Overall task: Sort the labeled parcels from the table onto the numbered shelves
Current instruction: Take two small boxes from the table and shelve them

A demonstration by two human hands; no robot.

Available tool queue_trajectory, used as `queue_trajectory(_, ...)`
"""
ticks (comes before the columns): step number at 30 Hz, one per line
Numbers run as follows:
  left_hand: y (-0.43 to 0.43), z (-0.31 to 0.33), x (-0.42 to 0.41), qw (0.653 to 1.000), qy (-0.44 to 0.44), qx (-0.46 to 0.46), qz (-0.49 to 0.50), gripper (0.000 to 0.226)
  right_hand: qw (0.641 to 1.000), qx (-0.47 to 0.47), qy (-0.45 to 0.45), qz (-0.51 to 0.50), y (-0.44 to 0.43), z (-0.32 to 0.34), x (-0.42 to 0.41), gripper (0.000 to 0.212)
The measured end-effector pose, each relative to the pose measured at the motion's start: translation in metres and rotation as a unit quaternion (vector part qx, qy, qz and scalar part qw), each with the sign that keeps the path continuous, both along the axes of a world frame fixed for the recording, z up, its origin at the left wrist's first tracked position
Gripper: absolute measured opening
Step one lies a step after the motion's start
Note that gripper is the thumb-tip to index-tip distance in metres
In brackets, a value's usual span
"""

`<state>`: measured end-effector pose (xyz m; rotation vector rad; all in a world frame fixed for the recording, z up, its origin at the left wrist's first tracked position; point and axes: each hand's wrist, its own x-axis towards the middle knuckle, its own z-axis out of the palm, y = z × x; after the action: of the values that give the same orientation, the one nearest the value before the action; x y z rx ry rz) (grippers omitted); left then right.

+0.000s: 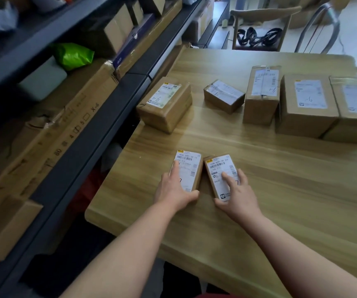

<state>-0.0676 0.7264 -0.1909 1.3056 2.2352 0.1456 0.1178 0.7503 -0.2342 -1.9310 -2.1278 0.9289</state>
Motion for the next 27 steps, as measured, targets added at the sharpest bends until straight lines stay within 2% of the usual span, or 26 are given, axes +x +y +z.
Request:
queue_trajectory(7, -0.025, -0.010, 0.008, 0.997, -0.002, 0.033, 0.070, 0.100, 0.999, -0.006, -0.005, 0.035, 0.002, -0.003, 0.000, 0.090)
queue_trajectory(15, -0.094, -0.009, -0.026, 0.985, 0.026, 0.025, 0.171, 0.098, 0.983, -0.013, -0.006, 0.183, -0.042, 0.002, -0.030, 0.088)
queue_trajectory(21, -0.187, -0.006, -0.057, 0.962, 0.017, 0.043, 0.270, 0.095, 0.960, -0.013, 0.007, 0.278, -0.087, 0.012, -0.073, 0.084)
queue_trajectory(27, -0.322, -0.002, -0.079, 0.915, 0.011, 0.076, 0.395, 0.088, 0.926, 0.004, 0.052, 0.374, -0.180, 0.021, -0.119, 0.087)
